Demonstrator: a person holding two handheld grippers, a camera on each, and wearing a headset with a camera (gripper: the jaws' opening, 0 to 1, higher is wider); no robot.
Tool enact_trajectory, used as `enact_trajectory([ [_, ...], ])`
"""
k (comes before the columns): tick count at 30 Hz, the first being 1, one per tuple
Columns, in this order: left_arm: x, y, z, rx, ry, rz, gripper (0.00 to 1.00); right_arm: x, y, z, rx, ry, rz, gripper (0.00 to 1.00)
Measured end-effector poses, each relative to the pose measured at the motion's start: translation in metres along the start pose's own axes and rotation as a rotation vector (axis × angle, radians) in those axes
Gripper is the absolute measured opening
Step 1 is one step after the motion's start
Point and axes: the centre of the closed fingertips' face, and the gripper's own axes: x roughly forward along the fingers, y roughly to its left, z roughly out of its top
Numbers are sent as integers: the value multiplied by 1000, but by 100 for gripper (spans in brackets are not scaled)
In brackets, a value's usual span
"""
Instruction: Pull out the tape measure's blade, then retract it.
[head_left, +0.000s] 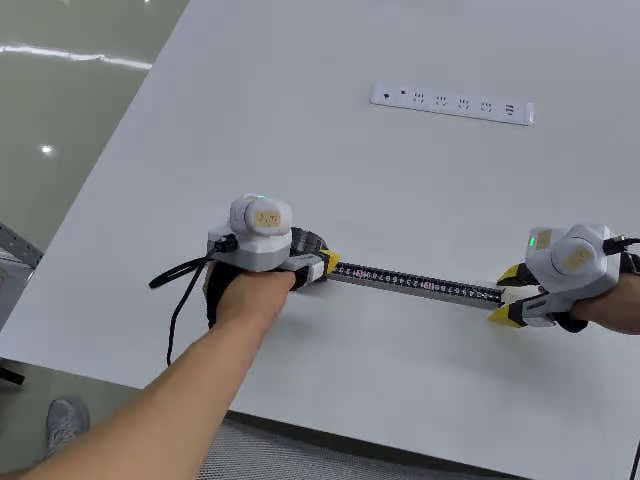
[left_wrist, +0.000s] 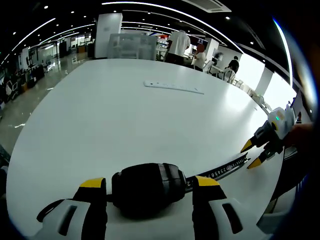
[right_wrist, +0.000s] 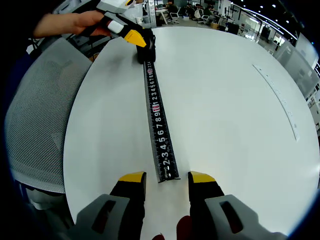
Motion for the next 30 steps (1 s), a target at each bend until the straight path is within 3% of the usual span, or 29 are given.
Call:
enact_trajectory([
  [15,0,1,2,-17,2,1,61,0,-1,-1,-86,9,16,17],
  [30,0,0,2,-15,-2,-4,57,1,0,0,-145,14,34,13],
])
